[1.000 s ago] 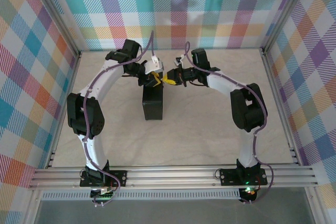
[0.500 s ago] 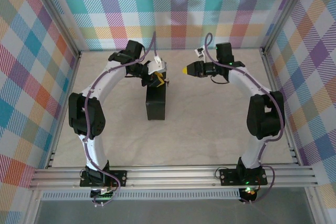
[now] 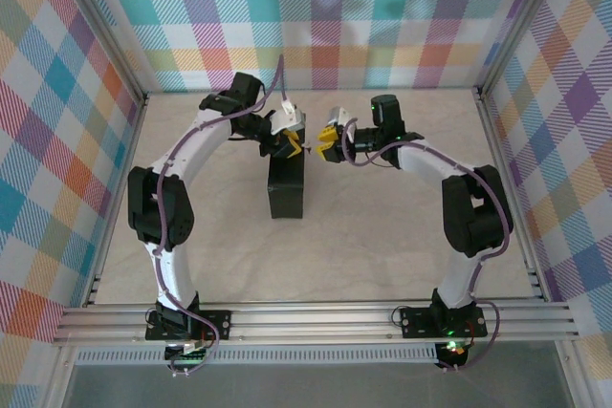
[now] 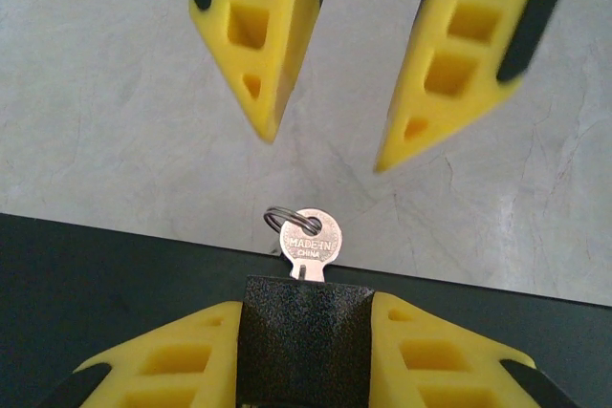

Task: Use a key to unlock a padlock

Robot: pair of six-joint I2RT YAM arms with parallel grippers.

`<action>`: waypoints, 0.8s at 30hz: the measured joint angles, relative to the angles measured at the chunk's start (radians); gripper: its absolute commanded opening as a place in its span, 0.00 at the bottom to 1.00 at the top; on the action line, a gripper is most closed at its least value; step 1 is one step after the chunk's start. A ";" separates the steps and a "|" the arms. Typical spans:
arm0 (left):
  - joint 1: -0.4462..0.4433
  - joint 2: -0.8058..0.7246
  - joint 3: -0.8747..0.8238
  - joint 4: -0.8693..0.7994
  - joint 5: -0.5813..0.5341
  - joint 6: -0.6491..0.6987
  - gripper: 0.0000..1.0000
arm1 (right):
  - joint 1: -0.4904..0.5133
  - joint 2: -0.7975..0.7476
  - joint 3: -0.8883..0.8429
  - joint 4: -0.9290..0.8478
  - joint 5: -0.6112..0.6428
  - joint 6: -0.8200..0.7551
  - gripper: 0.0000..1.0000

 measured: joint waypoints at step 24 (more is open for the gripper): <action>0.000 0.011 0.014 -0.011 0.014 0.003 0.21 | 0.046 0.005 -0.056 0.174 0.105 -0.157 0.20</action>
